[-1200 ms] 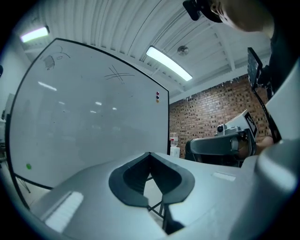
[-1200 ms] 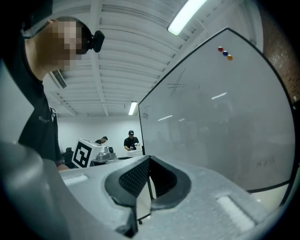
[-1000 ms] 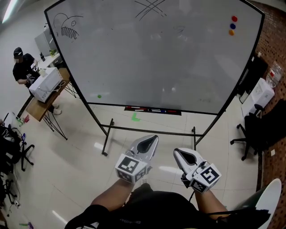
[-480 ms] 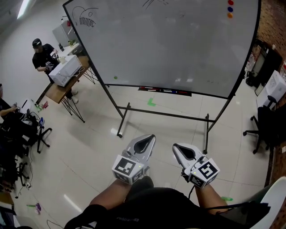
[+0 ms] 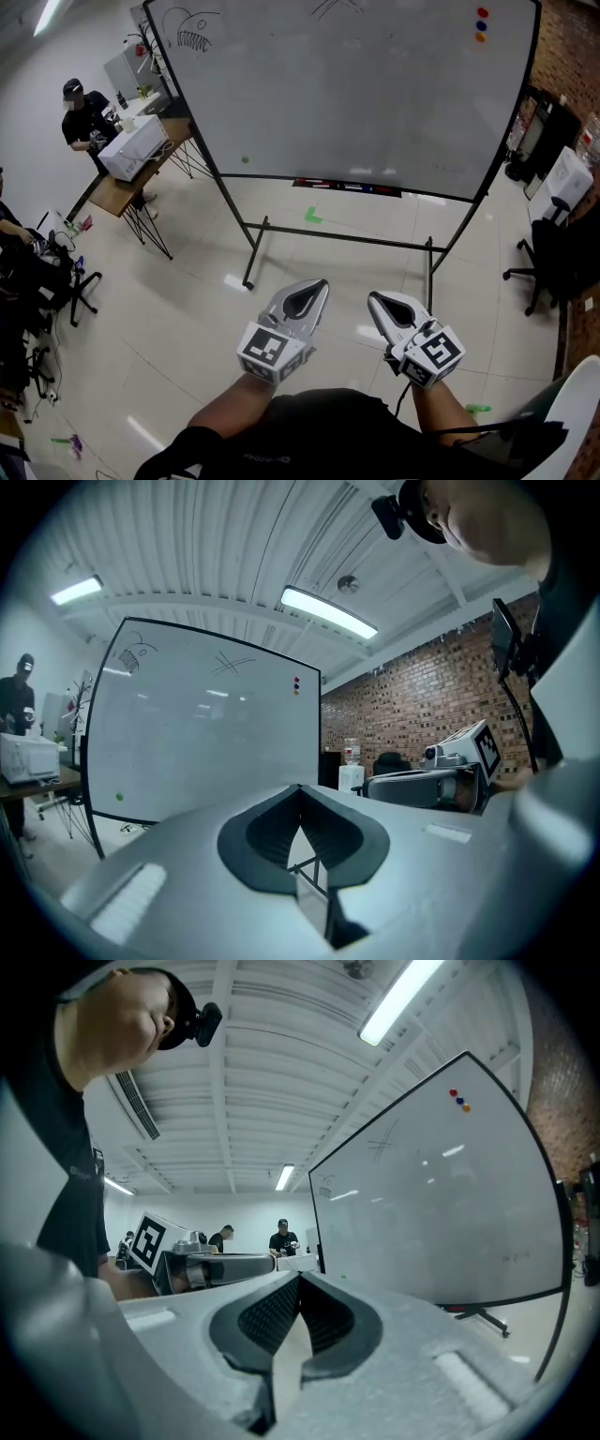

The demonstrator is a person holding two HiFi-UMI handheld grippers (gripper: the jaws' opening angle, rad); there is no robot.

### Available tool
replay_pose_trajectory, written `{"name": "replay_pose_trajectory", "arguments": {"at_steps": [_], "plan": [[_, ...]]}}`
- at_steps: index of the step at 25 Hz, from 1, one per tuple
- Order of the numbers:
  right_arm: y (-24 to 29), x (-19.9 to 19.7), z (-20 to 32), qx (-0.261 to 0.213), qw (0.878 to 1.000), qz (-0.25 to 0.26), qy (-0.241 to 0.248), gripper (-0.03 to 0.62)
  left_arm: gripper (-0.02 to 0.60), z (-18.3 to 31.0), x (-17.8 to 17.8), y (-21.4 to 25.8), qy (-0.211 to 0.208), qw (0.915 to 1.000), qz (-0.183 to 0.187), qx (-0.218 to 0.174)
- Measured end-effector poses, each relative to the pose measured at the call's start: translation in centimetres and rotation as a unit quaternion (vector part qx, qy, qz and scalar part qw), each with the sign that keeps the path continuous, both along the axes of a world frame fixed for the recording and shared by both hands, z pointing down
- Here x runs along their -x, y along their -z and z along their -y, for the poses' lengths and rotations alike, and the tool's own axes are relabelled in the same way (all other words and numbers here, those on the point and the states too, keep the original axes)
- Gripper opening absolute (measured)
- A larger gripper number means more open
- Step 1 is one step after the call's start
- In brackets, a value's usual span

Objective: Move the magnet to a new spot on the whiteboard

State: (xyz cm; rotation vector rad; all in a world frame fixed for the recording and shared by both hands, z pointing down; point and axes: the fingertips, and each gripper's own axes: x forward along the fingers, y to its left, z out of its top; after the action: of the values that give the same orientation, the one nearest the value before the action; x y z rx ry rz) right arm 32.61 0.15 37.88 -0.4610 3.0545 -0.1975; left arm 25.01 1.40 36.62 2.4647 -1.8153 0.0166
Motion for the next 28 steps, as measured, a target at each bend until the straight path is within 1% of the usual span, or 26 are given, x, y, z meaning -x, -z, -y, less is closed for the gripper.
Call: {"name": "replay_pose_trajectory", "arguments": {"at_steps": [3, 6, 9, 12, 15, 18, 21, 25, 28], "plan": [[-0.4, 1.8, -1.8, -0.002, 1.0, -0.006, -0.023, 0.003, 0.015, -2.4, 2.3, -0.5, -0.012, 0.9999, 0.001, 0.003], [-0.5, 4.4, -4.2, -0.003, 0.999, -0.007, -0.041, 0.003, 0.015, -5.2, 5.8, -0.7, -0.013, 0.9997, 0.016, 0.012], [-1.3, 7.3, -7.3, 0.012, 0.998, -0.004, -0.068, 0.003, 0.015, -8.5, 9.3, -1.7, -0.034, 0.999, 0.028, 0.006], [-1.8, 10.3, -11.0, 0.019, 0.996, -0.006, -0.088, 0.003, 0.015, -11.5, 12.9, -3.3, -0.045, 0.9988, 0.015, 0.015], [-2.4, 12.4, -14.5, 0.026, 0.994, -0.01, -0.11, 0.003, 0.015, -14.0, 15.2, -4.5, -0.065, 0.9975, 0.009, 0.027], [-3.1, 13.4, -17.2, 0.034, 0.991, -0.018, -0.131, 0.003, 0.015, -15.8, 16.0, -5.3, -0.083, 0.996, 0.0, 0.032], [-2.9, 13.9, -19.6, 0.03, 0.99, -0.03, -0.135, 0.003, 0.015, -17.4, 16.1, -5.2, -0.093, 0.9952, -0.009, 0.028], [-2.2, 14.0, -20.7, 0.01, 0.989, -0.046, -0.14, 0.003, 0.015, -18.4, 15.9, -4.7, -0.097, 0.9951, -0.006, 0.018], [-2.0, 13.5, -20.7, 0.008, 0.988, -0.053, -0.141, 0.003, 0.015, -18.8, 15.7, -4.6, -0.091, 0.9956, -0.009, 0.019]]}}
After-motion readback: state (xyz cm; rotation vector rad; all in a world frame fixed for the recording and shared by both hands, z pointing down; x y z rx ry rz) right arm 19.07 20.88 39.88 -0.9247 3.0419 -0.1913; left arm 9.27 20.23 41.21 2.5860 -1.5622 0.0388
